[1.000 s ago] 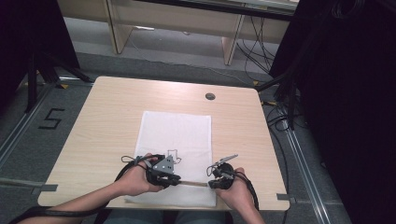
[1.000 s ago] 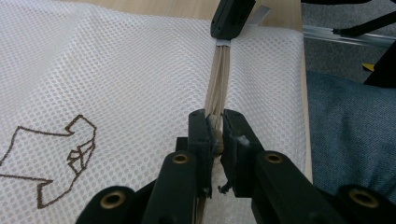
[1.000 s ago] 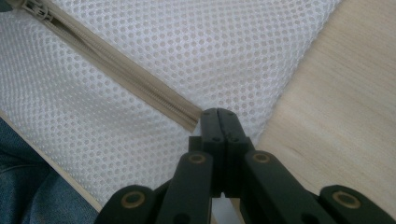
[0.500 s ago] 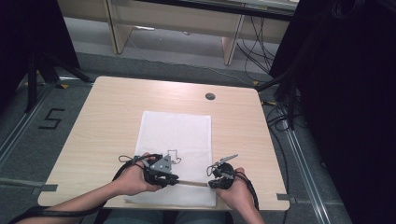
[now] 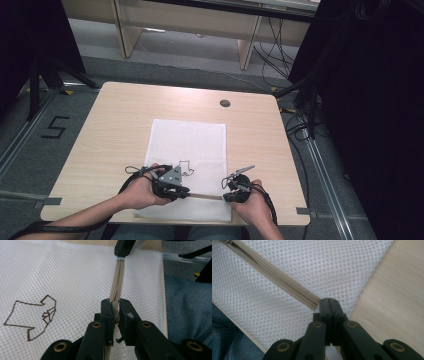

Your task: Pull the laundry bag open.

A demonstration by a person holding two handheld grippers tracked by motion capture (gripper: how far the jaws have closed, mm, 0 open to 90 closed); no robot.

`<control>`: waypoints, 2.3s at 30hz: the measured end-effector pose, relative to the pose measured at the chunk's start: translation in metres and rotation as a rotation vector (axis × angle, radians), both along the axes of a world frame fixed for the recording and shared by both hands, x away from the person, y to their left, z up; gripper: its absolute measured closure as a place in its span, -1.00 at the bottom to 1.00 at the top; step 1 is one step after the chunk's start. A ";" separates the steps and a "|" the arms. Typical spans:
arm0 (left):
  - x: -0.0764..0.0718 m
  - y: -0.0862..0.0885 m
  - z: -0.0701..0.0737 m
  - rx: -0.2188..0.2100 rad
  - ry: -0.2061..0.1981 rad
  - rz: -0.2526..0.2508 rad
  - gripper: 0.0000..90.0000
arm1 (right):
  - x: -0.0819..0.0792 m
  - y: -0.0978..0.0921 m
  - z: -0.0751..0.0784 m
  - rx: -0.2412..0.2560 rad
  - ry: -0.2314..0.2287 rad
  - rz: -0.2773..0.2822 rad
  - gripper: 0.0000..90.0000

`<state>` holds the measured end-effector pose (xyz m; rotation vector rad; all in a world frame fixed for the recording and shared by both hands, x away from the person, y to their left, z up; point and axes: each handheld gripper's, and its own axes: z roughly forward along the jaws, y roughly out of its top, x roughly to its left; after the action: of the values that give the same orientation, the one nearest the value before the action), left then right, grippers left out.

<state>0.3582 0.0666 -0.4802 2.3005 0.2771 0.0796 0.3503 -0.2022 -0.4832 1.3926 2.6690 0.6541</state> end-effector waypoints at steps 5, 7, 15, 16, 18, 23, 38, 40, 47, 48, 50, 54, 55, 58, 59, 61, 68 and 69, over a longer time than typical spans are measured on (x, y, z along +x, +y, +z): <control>-0.001 0.000 0.000 -0.003 -0.002 -0.004 0.82 | 0.000 0.000 0.000 -0.003 0.009 -0.007 1.00; 0.000 0.001 0.000 -0.004 -0.001 -0.005 0.82 | -0.001 0.000 0.001 -0.008 0.014 -0.017 1.00; 0.000 0.004 0.002 -0.007 -0.004 -0.004 0.82 | 0.000 0.000 0.000 -0.001 -0.003 0.004 1.00; -0.001 0.005 0.002 -0.007 0.000 0.001 0.82 | 0.000 0.000 0.000 0.000 -0.002 0.004 1.00; -0.001 0.005 0.002 -0.008 0.001 -0.002 0.82 | 0.001 -0.001 0.000 0.001 0.000 0.006 1.00; -0.001 0.006 0.001 0.000 -0.007 -0.005 0.82 | 0.000 0.000 0.000 0.001 0.007 0.002 1.00; -0.001 0.013 0.002 -0.003 -0.001 0.001 0.82 | 0.000 0.000 0.001 -0.004 0.017 -0.014 1.00; -0.001 0.013 0.001 -0.004 0.002 0.003 0.82 | 0.001 -0.001 0.000 -0.001 0.003 0.004 1.00; 0.000 0.016 0.002 -0.001 0.004 0.004 0.82 | 0.000 0.000 0.000 0.001 0.010 -0.005 1.00; -0.001 0.015 0.002 -0.003 0.005 0.005 0.82 | 0.000 0.000 0.000 0.000 0.011 -0.008 1.00; -0.001 0.015 0.001 -0.005 0.005 0.007 0.82 | -0.001 0.000 0.001 0.003 0.013 -0.009 1.00; -0.001 0.017 0.002 -0.001 0.002 0.003 0.82 | 0.000 0.000 0.000 0.002 0.008 -0.004 1.00; -0.001 0.018 0.002 0.001 0.000 0.008 0.82 | 0.000 0.000 0.000 0.004 0.009 -0.005 1.00; 0.000 0.020 0.001 0.006 0.003 0.009 0.82 | 0.000 -0.001 0.000 0.002 0.011 -0.008 1.00; 0.000 0.021 0.001 0.007 -0.001 0.007 0.82 | 0.000 -0.001 0.000 0.000 0.011 -0.008 1.00; -0.001 0.021 0.001 -0.004 0.007 0.015 0.82 | 0.001 -0.001 0.000 0.002 -0.003 0.006 1.00; -0.001 0.022 0.001 -0.002 0.004 0.013 0.82 | 0.000 -0.001 0.000 0.003 -0.004 0.004 1.00; -0.001 0.022 0.001 -0.004 0.006 0.013 0.82 | 0.000 -0.001 0.000 0.004 -0.003 0.005 1.00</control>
<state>0.3573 0.0883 -0.4789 2.2951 0.2952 0.0785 0.3507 -0.2033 -0.4834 1.3855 2.6706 0.6615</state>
